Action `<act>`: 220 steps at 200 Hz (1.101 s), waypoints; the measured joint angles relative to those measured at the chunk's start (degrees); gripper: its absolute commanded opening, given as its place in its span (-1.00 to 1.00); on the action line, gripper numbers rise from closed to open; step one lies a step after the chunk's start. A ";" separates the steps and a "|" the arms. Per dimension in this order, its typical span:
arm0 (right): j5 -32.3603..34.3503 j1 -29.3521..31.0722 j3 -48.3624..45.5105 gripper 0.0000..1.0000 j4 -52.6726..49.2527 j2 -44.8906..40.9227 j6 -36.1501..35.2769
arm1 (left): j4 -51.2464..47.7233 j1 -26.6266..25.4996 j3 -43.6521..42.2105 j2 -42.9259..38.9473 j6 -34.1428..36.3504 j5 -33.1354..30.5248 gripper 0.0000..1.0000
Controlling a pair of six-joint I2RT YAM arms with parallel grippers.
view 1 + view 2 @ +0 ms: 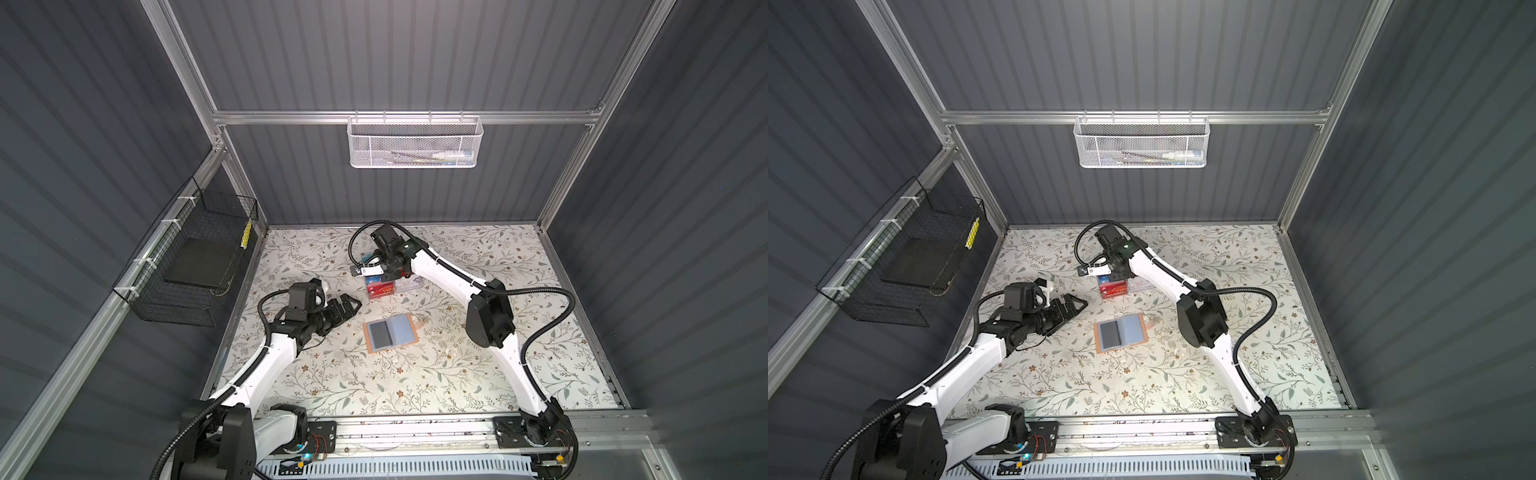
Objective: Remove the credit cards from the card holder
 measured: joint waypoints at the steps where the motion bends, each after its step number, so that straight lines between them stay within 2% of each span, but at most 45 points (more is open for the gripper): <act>1: 0.00 0.00 -0.02 -0.74 0.04 0.00 0.00 | 0.00 0.00 0.00 0.00 0.00 0.00 1.00; 149: 0.00 0.31 -1.68 -0.51 4.42 -1.68 0.55 | 0.02 0.11 -0.37 0.00 -0.02 0.61 1.00; 197: -0.76 0.35 -1.77 -0.48 4.92 -3.74 2.47 | 0.00 0.11 -0.37 -0.09 -0.04 0.63 1.00; 220: -1.53 0.37 -2.49 -0.41 4.98 -5.55 4.66 | -0.02 0.11 -0.37 -0.20 -0.04 0.63 1.00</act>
